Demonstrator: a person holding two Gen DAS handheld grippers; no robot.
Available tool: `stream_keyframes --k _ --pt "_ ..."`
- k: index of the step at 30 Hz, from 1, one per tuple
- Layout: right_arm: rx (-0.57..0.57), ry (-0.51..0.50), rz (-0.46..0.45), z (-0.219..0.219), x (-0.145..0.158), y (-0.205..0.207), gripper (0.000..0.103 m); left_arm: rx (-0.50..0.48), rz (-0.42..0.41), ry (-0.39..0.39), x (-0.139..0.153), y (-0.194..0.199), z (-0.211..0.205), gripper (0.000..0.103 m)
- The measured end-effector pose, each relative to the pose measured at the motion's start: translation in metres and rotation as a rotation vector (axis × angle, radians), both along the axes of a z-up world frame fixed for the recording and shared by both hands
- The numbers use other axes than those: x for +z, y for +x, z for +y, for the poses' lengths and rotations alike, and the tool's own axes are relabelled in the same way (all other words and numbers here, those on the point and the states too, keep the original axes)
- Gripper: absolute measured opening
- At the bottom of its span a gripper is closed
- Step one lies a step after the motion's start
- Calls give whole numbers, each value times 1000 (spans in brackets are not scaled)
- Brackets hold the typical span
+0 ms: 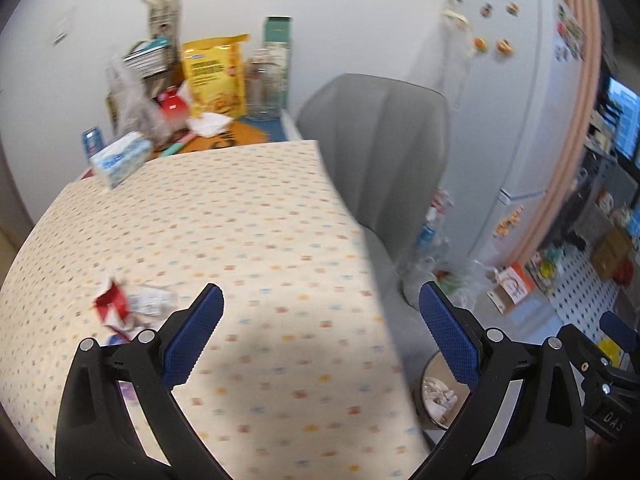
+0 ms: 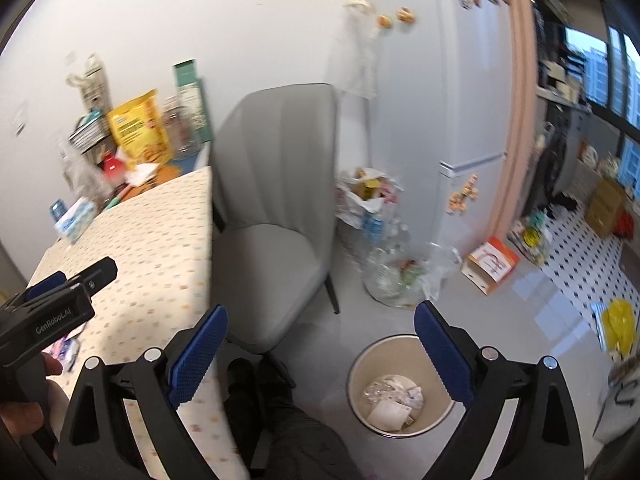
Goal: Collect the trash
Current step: 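Move both tools back to the trash on the table, then grasp the red-and-white paper wrapper with the left gripper while the right gripper grasps the foil blister pack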
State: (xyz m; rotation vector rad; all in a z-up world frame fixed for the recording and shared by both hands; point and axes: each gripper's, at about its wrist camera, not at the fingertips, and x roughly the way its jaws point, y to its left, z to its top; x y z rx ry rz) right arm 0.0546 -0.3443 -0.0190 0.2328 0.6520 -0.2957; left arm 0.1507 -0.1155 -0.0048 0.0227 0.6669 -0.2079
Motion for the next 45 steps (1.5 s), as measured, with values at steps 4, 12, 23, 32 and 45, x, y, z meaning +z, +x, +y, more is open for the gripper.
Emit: stream_keyframes --k 4,12,23,32,45 --pt "56 -28 -4 42 7 9 92 48 -3 -33 1 0 42 97" --pt "165 -51 -2 112 12 25 92 162 -5 -70 -2 -4 120 97" --pt "328 -76 16 206 6 48 92 293 4 -96 -12 -11 202 97" --pt "410 -84 38 251 -3 63 92 367 21 -120 -22 -8 249 97" --pt "430 -53 76 262 -20 90 89 342 76 -93 -43 28 241 97"
